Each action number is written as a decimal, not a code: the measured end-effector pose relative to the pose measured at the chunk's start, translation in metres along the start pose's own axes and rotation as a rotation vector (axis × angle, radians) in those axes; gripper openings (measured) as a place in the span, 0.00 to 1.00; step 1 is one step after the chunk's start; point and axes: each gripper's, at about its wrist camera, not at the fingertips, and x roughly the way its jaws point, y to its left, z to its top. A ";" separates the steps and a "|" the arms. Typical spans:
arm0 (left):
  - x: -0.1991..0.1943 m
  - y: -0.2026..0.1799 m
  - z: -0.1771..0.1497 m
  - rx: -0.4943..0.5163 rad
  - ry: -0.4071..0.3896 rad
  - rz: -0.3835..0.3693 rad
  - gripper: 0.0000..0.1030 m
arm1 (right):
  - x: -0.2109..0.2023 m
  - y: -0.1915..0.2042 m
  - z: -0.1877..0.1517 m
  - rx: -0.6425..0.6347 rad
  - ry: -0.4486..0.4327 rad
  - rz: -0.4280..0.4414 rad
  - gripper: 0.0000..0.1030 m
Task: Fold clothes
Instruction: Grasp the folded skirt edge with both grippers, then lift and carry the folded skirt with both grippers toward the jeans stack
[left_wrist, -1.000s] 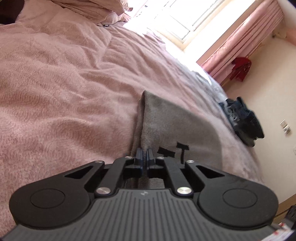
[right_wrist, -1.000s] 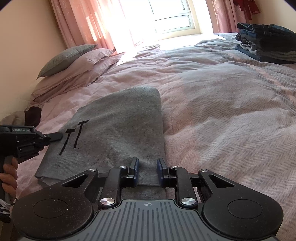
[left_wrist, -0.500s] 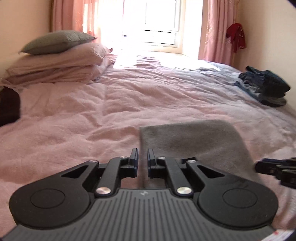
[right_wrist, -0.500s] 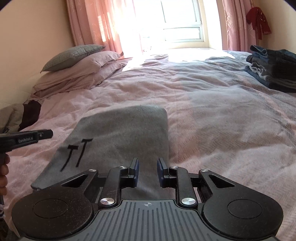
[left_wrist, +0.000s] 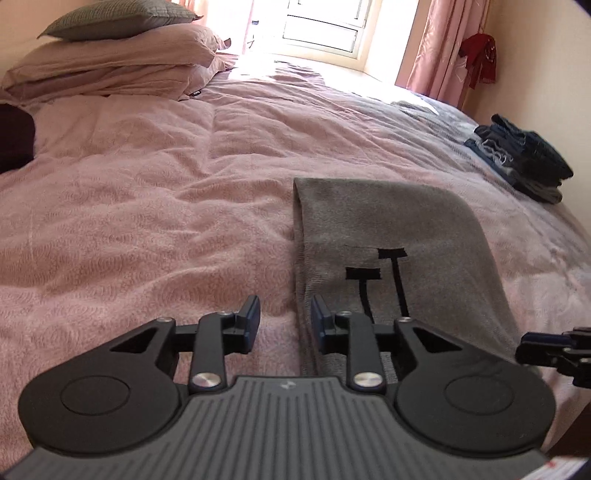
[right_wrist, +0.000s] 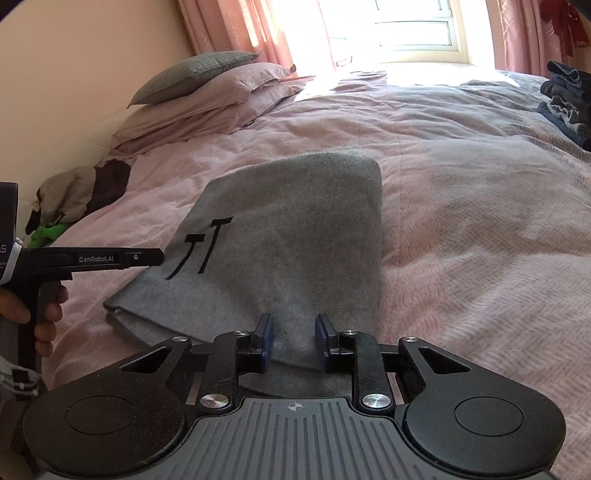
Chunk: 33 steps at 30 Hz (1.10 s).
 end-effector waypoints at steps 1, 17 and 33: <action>-0.002 0.009 0.002 -0.048 0.010 -0.040 0.28 | -0.005 -0.004 0.000 0.011 0.006 0.006 0.21; 0.070 0.049 0.028 -0.427 0.189 -0.351 0.60 | 0.038 -0.096 0.020 0.559 -0.046 0.237 0.64; 0.099 0.035 0.033 -0.365 0.234 -0.413 0.46 | 0.068 -0.126 0.021 0.562 -0.022 0.404 0.48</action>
